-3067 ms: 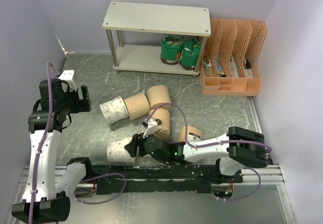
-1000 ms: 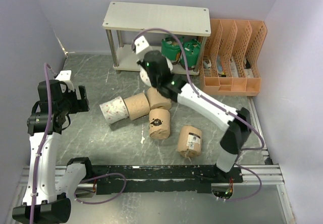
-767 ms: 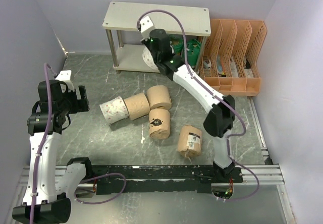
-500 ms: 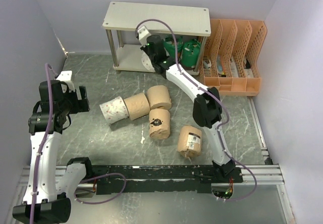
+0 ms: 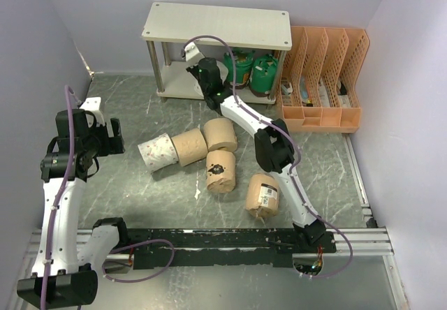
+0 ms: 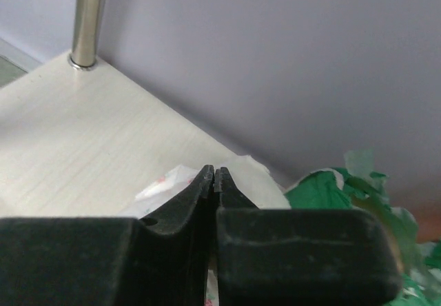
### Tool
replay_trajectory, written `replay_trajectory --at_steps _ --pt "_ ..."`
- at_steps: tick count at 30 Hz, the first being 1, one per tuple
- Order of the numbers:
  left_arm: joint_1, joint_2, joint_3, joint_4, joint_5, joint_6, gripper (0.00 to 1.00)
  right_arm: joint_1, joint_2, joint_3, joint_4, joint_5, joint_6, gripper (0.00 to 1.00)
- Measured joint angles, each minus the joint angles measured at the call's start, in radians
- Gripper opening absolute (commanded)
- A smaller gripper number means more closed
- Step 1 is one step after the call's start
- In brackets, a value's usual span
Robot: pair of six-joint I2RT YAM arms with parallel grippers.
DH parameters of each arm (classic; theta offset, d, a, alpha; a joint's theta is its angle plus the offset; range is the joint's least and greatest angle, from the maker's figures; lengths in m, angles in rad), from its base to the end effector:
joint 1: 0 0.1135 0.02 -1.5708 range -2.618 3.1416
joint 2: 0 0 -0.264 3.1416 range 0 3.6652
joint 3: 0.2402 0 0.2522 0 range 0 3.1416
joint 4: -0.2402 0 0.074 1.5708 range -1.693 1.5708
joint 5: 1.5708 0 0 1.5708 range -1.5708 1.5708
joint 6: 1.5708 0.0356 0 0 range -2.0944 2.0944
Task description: Place and organize the paper towels onto the shelf
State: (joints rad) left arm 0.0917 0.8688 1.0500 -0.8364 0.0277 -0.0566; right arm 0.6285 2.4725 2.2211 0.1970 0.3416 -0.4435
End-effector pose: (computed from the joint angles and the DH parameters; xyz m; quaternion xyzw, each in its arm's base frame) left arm 0.1659 0.0143 0.3515 -0.0603 0.8949 -0.0047 0.4421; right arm 0.4816 0.3353 0.2686 -0.2649 0.6749 -0.0603 0.6861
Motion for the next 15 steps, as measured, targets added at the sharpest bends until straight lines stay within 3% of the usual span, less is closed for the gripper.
replay_trajectory --at_steps 2,6,12,15 --pt "0.000 0.002 0.000 0.000 0.000 0.000 0.95 0.001 0.010 0.000 0.021 -0.019 0.019 0.10" --pt "0.001 0.013 0.000 0.002 0.001 0.000 0.95 0.001 0.037 0.000 0.038 -0.052 0.066 0.53" --pt "0.002 0.016 0.000 0.002 0.003 0.000 0.95 0.008 0.010 -0.130 0.161 -0.111 0.097 0.63" --pt "0.002 0.016 0.000 0.002 0.004 0.001 0.95 0.026 -0.097 -0.303 0.222 -0.116 0.106 0.72"
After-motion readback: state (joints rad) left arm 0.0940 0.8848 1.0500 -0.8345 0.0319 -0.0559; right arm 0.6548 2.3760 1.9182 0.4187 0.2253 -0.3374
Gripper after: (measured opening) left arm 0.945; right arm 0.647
